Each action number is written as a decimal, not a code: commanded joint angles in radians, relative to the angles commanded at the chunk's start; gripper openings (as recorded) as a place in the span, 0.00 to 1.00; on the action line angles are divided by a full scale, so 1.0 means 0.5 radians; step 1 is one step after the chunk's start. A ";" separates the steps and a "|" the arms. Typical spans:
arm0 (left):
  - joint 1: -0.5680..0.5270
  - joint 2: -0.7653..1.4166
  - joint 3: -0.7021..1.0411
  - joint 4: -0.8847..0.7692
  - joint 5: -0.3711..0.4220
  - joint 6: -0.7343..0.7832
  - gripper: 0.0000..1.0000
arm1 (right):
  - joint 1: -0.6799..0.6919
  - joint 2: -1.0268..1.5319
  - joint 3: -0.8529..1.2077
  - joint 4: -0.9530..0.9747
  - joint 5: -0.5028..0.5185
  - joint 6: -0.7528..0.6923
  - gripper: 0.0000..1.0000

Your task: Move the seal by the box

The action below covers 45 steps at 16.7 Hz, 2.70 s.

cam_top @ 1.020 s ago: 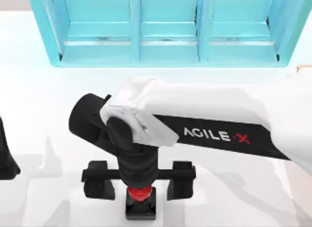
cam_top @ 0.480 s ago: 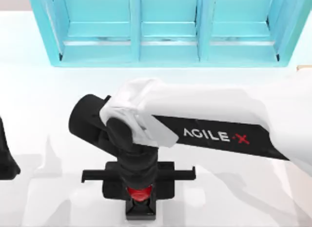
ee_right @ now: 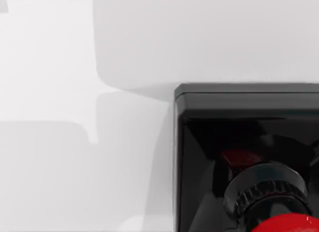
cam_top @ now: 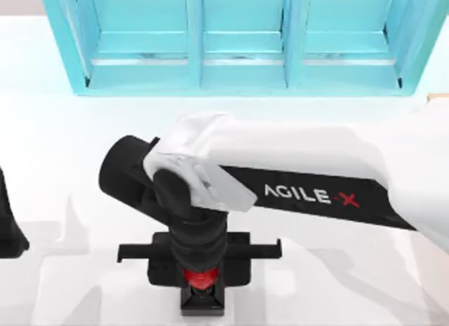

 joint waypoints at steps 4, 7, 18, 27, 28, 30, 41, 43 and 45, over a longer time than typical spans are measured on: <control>0.000 0.000 0.000 0.000 0.000 0.000 1.00 | -0.003 -0.004 -0.001 0.000 0.000 0.001 0.00; 0.000 0.000 0.000 0.000 0.000 0.000 1.00 | -0.001 -0.016 0.064 -0.081 0.003 0.001 0.00; 0.000 0.000 0.000 0.000 0.000 0.000 1.00 | -0.032 -0.084 0.273 -0.362 -0.001 -0.027 0.00; 0.000 0.000 0.000 0.000 0.000 0.000 1.00 | -1.014 -0.487 0.133 -0.647 -0.001 -1.022 0.00; 0.000 0.000 0.000 0.000 0.000 0.000 1.00 | -1.152 -0.545 0.113 -0.684 0.000 -1.161 0.00; 0.000 0.000 0.000 0.000 0.000 0.000 1.00 | -1.377 -0.650 0.080 -0.746 -0.001 -1.388 0.00; 0.000 0.000 0.000 0.000 0.000 0.000 1.00 | -1.572 -0.759 -0.025 -0.727 0.000 -1.587 0.00; 0.000 0.000 0.000 0.000 0.000 0.000 1.00 | -1.572 -0.765 -0.160 -0.598 -0.004 -1.586 0.00; 0.000 0.000 0.000 0.000 0.000 0.000 1.00 | -1.571 -0.766 -0.321 -0.447 -0.005 -1.584 0.00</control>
